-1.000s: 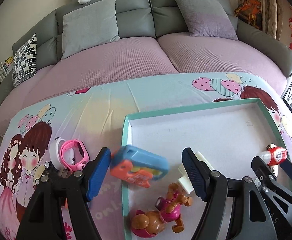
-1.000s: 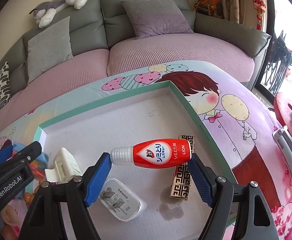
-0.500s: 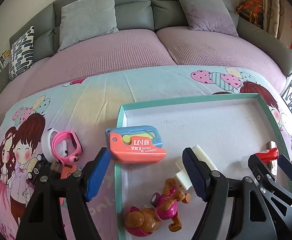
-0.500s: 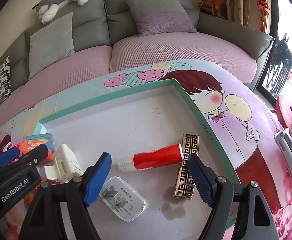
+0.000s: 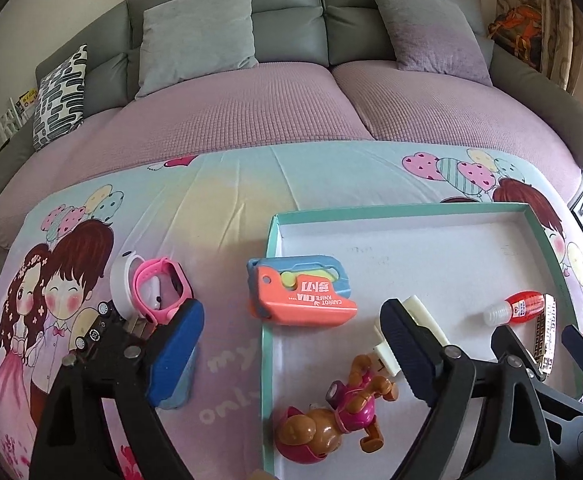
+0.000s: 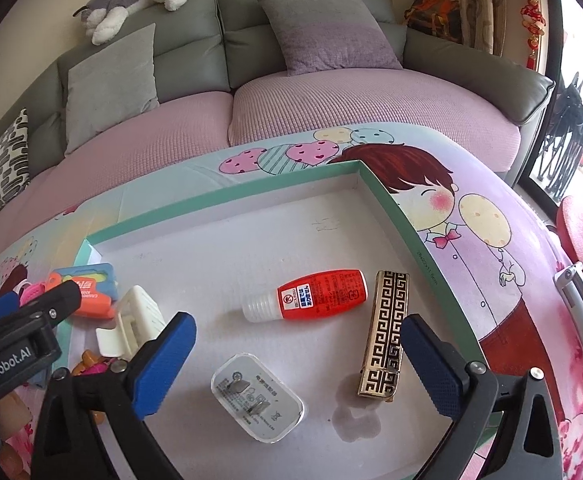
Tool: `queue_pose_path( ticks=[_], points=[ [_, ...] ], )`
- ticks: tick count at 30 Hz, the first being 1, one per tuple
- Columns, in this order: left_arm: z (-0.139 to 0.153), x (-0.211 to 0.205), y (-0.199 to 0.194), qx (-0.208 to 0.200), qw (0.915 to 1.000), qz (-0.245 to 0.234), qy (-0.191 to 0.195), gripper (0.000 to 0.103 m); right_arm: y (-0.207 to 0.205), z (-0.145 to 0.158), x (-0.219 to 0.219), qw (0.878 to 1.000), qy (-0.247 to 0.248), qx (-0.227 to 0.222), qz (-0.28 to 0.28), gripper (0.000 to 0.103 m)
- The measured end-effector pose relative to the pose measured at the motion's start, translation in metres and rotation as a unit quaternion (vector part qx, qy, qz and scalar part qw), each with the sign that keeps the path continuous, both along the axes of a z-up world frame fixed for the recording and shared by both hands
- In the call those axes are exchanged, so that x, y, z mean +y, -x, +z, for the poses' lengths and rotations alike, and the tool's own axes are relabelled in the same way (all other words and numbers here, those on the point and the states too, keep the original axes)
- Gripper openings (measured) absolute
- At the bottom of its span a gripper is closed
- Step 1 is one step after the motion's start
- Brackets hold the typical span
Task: Organize rigid objects
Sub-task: 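Lower the red bottle into the tray and open the right tool, then move both tools back over the remaining pile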
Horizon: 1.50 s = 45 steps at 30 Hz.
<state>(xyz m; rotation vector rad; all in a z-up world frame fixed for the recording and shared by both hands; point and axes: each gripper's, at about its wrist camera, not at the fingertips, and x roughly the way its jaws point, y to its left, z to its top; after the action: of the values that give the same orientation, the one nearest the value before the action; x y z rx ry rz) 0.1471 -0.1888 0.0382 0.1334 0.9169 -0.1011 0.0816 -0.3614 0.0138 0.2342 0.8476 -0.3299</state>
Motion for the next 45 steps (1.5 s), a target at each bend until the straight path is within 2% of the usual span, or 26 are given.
queue_pose_path(
  ticks=[4,6,13,22,29,39,45],
  points=[
    [0.001,0.005,0.0,-0.005,0.9999,0.011,-0.004,0.091,-0.001,0.0,0.0,1.0,0.002,0.0,0.0,0.103],
    [0.001,0.007,0.0,-0.008,0.9998,0.017,-0.003,0.096,-0.001,0.0,0.0,1.0,0.002,0.0,0.001,0.103],
    [0.007,0.022,0.003,-0.018,0.999,0.04,0.009,0.096,-0.001,0.002,0.004,1.0,0.005,-0.002,0.003,0.103],
    [0.026,0.055,0.014,-0.045,0.9947,0.09,0.024,0.096,0.0,0.023,0.027,0.998,0.017,-0.052,0.031,0.103],
    [0.033,0.098,0.024,-0.058,0.9869,0.149,0.024,0.096,-0.006,0.022,0.058,0.996,0.009,-0.053,0.074,0.103],
    [0.027,0.163,0.038,-0.048,0.975,0.215,0.032,0.096,-0.014,0.019,0.12,0.988,0.031,-0.05,0.14,0.103],
    [0.018,0.206,0.047,-0.042,0.9636,0.262,0.035,0.096,-0.015,0.014,0.159,0.982,0.035,-0.045,0.18,0.103]
  ],
)
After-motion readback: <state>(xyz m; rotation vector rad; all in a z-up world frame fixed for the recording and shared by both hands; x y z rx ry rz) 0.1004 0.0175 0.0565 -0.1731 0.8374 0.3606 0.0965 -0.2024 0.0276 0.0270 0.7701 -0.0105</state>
